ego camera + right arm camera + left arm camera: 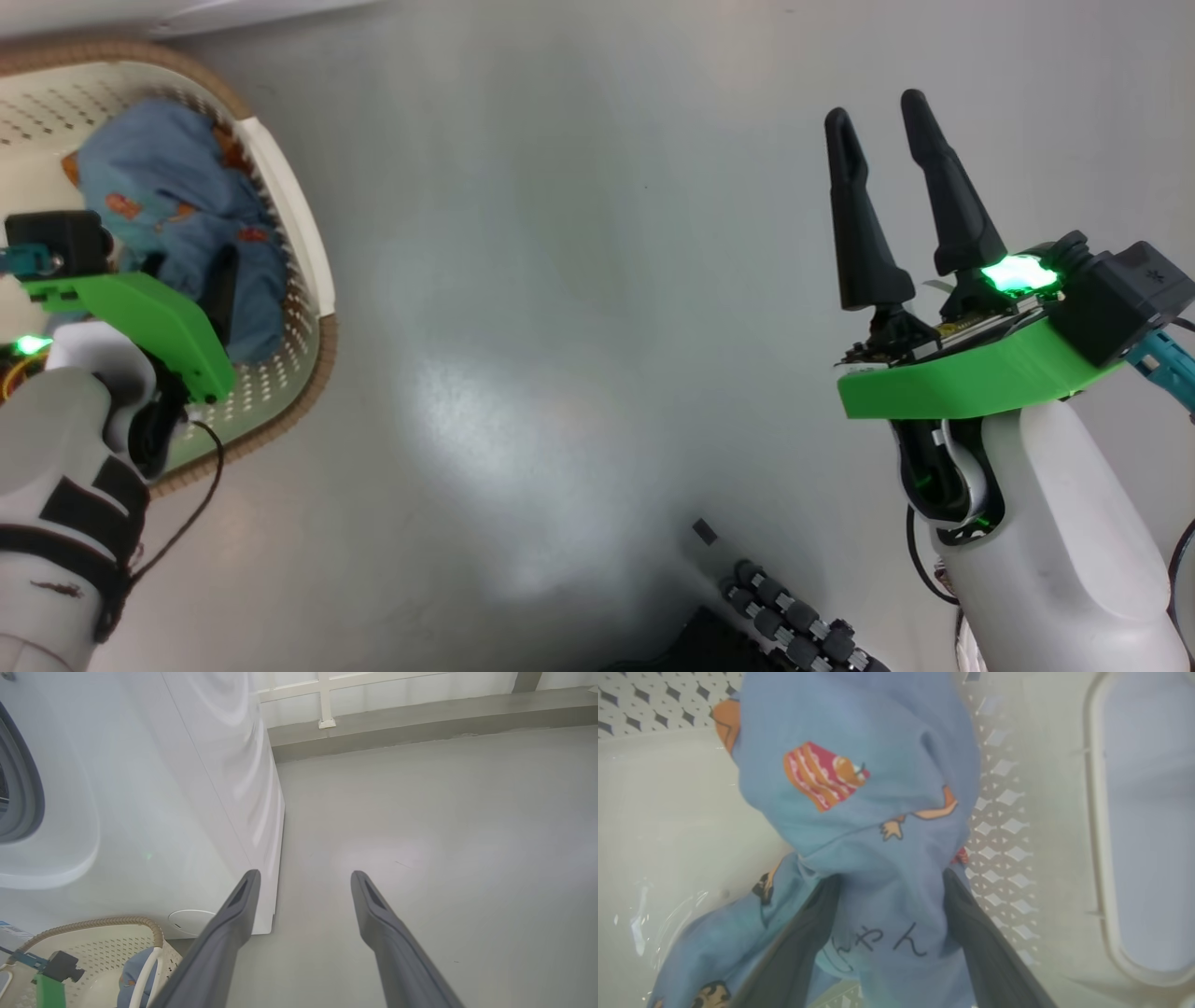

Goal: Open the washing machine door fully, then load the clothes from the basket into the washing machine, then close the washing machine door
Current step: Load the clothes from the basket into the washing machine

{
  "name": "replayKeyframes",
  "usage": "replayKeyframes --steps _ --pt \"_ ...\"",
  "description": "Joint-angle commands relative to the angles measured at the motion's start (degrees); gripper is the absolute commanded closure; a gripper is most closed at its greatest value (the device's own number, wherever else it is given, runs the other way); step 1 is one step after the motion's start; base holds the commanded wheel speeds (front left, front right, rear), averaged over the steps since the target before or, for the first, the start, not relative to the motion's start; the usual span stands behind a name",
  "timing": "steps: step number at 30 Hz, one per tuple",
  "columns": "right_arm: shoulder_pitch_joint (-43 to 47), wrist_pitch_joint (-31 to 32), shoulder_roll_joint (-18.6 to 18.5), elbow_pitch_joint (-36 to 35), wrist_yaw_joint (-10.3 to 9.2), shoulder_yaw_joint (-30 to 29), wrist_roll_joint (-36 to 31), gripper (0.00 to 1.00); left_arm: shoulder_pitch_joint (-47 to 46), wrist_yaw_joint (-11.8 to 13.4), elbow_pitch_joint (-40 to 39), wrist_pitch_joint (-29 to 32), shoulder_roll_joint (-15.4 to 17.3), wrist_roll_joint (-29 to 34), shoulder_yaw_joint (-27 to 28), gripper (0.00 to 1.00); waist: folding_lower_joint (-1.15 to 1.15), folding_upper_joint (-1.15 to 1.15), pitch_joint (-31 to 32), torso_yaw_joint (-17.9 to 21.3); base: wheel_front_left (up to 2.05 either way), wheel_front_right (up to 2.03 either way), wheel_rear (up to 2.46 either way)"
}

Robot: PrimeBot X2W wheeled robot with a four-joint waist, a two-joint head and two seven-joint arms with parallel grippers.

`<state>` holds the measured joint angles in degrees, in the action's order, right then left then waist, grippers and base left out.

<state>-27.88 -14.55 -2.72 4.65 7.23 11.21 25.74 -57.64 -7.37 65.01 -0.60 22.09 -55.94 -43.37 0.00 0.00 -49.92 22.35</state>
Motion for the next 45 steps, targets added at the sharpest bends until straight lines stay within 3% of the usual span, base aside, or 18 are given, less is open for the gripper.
replayKeyframes --steps 1,7,8,9,10,11,26,36,42,45 --pt "1.0 -0.4 -0.2 -1.5 0.25 1.4 0.8 0.0 -0.6 -0.1 0.4 -0.6 1.2 -0.5 0.4 0.0 0.0 0.0 -0.7 0.4 0.0 0.0 0.0" --pt "1.0 -0.4 -0.2 -1.9 0.25 2.3 1.4 0.0 -2.9 -0.1 2.9 -1.1 1.6 -0.7 -1.2 0.0 0.0 0.0 -1.5 1.4 0.0 0.0 0.0" --pt "1.0 -0.4 -0.2 -1.9 0.25 2.3 1.4 0.0 -3.0 -0.1 3.2 -1.0 1.6 -0.7 -1.5 0.14 0.0 0.0 -1.6 1.5 0.0 0.0 0.0" --pt "1.1 -0.4 -0.2 -2.0 0.25 2.4 1.4 0.0 -3.1 -0.1 3.5 -1.0 1.6 -0.7 -1.8 0.55 0.0 0.0 -1.6 1.6 0.0 0.0 0.0" --pt "1.1 -0.4 -0.2 -2.0 0.25 2.4 1.4 0.0 -3.3 -0.1 3.6 -1.0 1.7 -0.7 -2.0 0.82 0.0 0.0 -1.6 1.7 0.0 0.0 0.0" --pt "1.2 -0.4 -0.2 -2.1 0.25 2.4 1.4 0.0 -3.4 -0.1 3.7 -1.0 1.7 -0.9 -2.2 1.0 0.0 0.0 -1.6 1.7 0.0 0.0 0.0" --pt "0.7 -0.4 -0.2 -1.8 0.25 1.0 0.0 0.0 -2.1 -0.1 2.1 -5.9 0.2 -5.6 -2.4 1.0 0.0 0.0 1.9 -0.9 0.0 0.0 0.0" --pt "2.0 -0.4 -2.1 -0.8 0.25 -0.3 -0.6 0.0 3.5 -0.1 -2.8 -12.8 -0.6 -10.7 -2.1 1.0 0.0 0.0 9.5 -5.1 0.0 0.0 0.0" --pt "3.3 -0.4 -3.5 0.0 0.25 -0.9 -0.5 0.0 6.5 -0.1 -5.3 -14.3 -0.8 -11.1 -1.7 1.0 0.0 0.0 14.4 -7.5 0.0 0.0 0.0" --pt "4.3 -0.4 -4.4 0.4 0.25 -1.0 -0.5 0.0 7.9 -0.1 -7.8 -14.4 -0.2 -9.1 1.2 1.0 0.0 0.0 16.7 -8.7 0.0 0.0 0.0"
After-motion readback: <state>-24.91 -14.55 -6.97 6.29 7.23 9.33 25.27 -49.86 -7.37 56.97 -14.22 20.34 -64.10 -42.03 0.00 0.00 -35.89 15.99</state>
